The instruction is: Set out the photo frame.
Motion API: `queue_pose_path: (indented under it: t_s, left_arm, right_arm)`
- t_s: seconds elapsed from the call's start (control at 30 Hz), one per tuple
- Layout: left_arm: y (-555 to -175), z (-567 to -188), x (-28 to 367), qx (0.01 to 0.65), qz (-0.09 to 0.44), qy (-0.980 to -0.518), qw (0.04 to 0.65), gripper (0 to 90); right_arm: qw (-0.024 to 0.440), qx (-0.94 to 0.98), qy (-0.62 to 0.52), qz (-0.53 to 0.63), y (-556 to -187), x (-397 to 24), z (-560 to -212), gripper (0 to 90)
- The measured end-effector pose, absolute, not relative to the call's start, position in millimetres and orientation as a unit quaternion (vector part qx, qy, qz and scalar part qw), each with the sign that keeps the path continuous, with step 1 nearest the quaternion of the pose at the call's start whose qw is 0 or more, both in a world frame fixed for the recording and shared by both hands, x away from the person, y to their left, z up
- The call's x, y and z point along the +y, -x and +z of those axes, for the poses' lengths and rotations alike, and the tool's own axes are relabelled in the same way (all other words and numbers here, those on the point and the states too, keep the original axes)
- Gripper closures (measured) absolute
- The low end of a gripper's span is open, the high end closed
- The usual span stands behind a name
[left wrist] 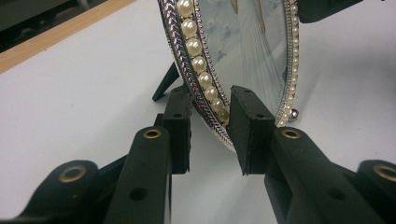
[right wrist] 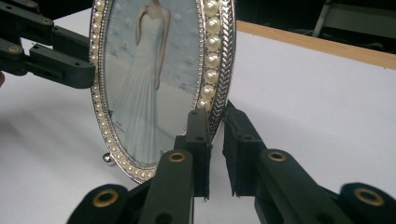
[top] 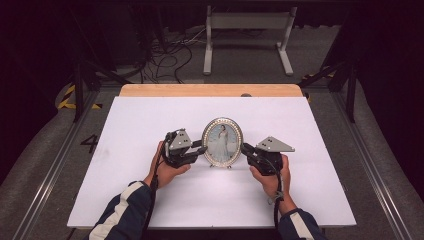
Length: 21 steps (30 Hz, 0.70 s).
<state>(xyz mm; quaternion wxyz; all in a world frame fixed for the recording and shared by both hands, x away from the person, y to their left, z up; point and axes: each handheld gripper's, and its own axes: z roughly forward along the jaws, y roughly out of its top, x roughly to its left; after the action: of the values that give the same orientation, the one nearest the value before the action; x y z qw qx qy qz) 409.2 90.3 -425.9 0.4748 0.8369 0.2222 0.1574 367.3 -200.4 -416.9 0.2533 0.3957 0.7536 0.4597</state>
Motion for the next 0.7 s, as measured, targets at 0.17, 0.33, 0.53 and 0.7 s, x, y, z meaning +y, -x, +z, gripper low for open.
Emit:
queue_pose_path:
  t_s: [0.17,0.33,0.53,0.7]
  left_arm:
    - [-408.6,-425.8,89.9,0.219,0.162,-0.838,0.473,69.6]
    - [-407.1,-426.2,89.5,0.218,0.167,-0.839,0.470,68.9]
    - [-403.7,-425.7,89.4,0.214,0.175,-0.841,0.465,66.8]
    - [-401.7,-424.2,90.4,0.208,0.183,-0.844,0.460,65.6]
  right_arm:
    - [0.255,0.756,-0.393,0.456,-366.8,-200.2,-417.1,79.5]
    - [0.256,0.760,-0.391,0.452,-365.9,-199.0,-416.9,77.7]
    - [0.258,0.764,-0.384,0.450,-364.5,-200.9,-416.1,77.2]
    - [0.260,0.767,-0.379,0.448,-363.8,-202.7,-416.2,75.2]
